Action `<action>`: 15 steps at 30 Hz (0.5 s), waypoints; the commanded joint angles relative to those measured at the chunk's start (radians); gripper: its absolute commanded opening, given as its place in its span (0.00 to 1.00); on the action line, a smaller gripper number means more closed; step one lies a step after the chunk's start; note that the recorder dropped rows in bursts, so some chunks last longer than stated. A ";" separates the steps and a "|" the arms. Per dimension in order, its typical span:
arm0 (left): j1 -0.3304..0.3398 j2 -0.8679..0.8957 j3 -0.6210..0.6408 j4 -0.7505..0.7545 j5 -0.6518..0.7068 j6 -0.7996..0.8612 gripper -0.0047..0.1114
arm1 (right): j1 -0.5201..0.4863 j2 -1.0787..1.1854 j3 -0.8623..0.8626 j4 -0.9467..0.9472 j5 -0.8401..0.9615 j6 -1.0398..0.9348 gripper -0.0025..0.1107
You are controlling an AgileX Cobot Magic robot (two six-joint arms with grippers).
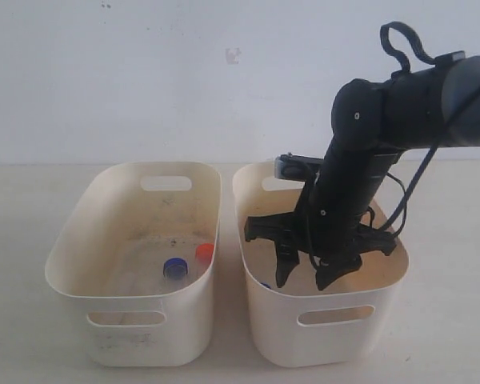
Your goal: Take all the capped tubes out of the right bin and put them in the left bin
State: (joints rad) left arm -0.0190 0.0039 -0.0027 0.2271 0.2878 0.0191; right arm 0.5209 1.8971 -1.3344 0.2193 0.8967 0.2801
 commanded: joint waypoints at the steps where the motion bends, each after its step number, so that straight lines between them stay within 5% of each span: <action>1: -0.002 -0.004 0.003 0.002 -0.004 0.001 0.08 | -0.004 -0.003 -0.003 -0.004 0.020 -0.002 0.47; 15: -0.002 -0.004 0.003 0.002 -0.004 0.001 0.08 | -0.059 -0.003 -0.003 -0.004 0.077 -0.008 0.47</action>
State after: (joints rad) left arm -0.0190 0.0039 -0.0027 0.2271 0.2878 0.0191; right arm 0.4700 1.8988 -1.3344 0.2247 0.9571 0.2819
